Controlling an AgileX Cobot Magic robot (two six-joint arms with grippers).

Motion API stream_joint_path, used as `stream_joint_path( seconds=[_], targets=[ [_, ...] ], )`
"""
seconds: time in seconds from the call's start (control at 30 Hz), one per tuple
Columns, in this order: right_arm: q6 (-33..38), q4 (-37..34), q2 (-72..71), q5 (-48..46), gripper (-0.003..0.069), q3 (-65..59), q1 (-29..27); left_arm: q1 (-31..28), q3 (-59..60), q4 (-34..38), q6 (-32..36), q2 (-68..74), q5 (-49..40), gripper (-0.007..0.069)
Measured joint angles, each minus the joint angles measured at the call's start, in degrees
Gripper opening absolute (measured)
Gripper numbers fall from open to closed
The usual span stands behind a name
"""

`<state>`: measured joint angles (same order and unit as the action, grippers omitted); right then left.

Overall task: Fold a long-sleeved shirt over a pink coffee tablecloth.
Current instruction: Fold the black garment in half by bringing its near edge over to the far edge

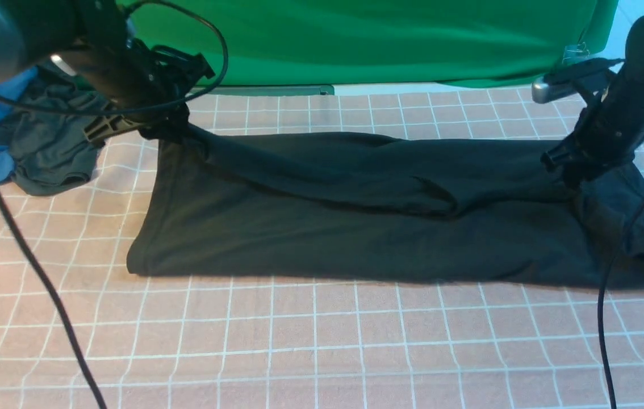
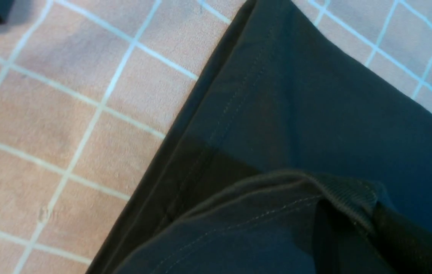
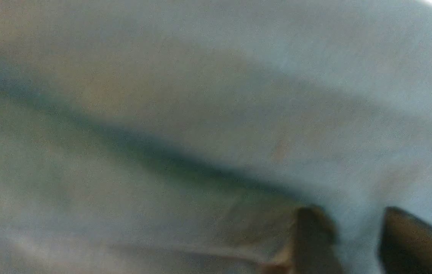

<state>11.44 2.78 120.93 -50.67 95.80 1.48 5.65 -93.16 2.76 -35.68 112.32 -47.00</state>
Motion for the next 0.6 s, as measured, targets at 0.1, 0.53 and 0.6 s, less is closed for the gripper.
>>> stream_joint_path(
  seconds=[0.1, 0.53, 0.6],
  targets=[
    [-2.01, -1.30, -0.90, -6.26, 0.0489, 3.78, 0.63, 0.00, -0.11, 0.07, 0.00, 0.37, 0.00, 0.0034],
    [5.46, -16.71, -1.92, -12.74, 0.0444, 0.38, 13.04, 0.00, -0.23, 0.07, 0.48, 0.37, -2.09, 0.0034],
    [4.03, -16.71, -1.08, -10.19, 0.0444, 0.39, 13.78, 0.00, -0.31, 0.02, 0.53, 0.37, -2.30, 0.0034]
  ],
)
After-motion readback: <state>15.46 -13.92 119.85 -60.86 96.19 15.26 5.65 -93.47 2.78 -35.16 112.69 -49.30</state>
